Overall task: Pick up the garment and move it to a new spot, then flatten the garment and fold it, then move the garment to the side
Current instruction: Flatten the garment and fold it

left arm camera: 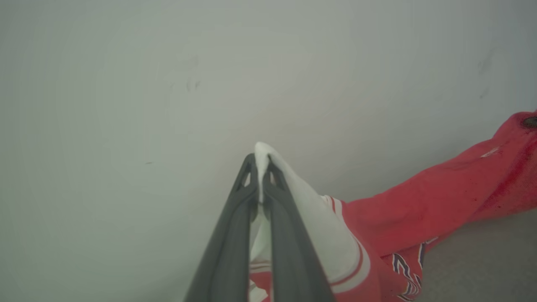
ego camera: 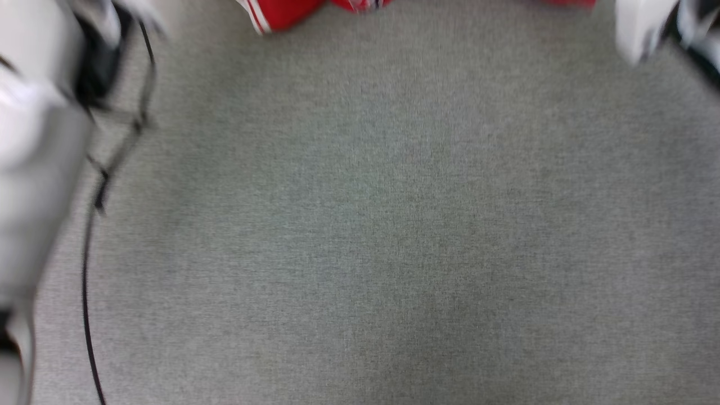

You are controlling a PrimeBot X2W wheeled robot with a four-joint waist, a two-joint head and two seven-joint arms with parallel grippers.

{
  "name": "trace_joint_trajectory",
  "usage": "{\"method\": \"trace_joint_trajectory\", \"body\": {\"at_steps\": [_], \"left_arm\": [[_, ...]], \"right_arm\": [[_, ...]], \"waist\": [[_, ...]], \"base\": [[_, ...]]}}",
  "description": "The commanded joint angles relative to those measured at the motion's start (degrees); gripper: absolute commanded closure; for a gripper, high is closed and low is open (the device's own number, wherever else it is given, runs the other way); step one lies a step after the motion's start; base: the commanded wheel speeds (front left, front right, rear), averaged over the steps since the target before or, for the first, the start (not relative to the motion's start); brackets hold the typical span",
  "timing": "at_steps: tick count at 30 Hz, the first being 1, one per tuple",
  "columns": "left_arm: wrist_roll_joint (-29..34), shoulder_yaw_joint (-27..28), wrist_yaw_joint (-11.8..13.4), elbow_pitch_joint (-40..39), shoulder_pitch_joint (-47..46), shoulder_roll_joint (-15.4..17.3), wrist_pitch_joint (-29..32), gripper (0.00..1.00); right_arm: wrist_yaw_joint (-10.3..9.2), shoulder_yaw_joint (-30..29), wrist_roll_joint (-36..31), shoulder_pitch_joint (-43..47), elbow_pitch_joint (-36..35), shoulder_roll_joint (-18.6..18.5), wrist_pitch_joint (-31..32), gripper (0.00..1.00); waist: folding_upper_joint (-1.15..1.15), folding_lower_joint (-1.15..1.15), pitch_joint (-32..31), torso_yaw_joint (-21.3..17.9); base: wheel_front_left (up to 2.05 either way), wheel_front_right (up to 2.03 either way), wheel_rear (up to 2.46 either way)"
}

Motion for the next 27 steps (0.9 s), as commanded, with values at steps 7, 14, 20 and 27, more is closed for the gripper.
{"method": "trace_joint_trajectory", "body": {"at_steps": [7,14,20,27], "left_arm": [[-1.6,-1.9,4.2,-10.7,24.2,3.0,-0.4,1.0],[-4.9,-3.4,8.5,-18.0,43.9,6.4,-0.2,1.0],[-8.2,-4.4,12.2,-23.9,57.2,8.8,0.3,1.0],[-11.5,-4.4,16.4,-28.8,67.6,10.1,0.4,1.0]], "right_arm": [[-0.04,3.0,4.8,15.6,-3.2,-4.0,-2.7,1.0],[-0.04,3.8,7.8,29.2,-6.3,-7.5,-3.6,1.0],[-0.04,2.8,8.1,39.5,-10.3,-9.9,-3.6,1.0],[-0.04,-1.0,8.1,49.2,-15.1,-12.4,-3.2,1.0]], "waist": [[0.0,0.0,-7.4,0.8],[0.0,0.0,-13.9,0.5],[0.0,0.0,-18.1,0.3],[0.0,0.0,-21.5,0.9]], "base": [[0.0,0.0,0.0],[0.0,0.0,0.0],[0.0,0.0,0.0],[0.0,0.0,0.0]]}}
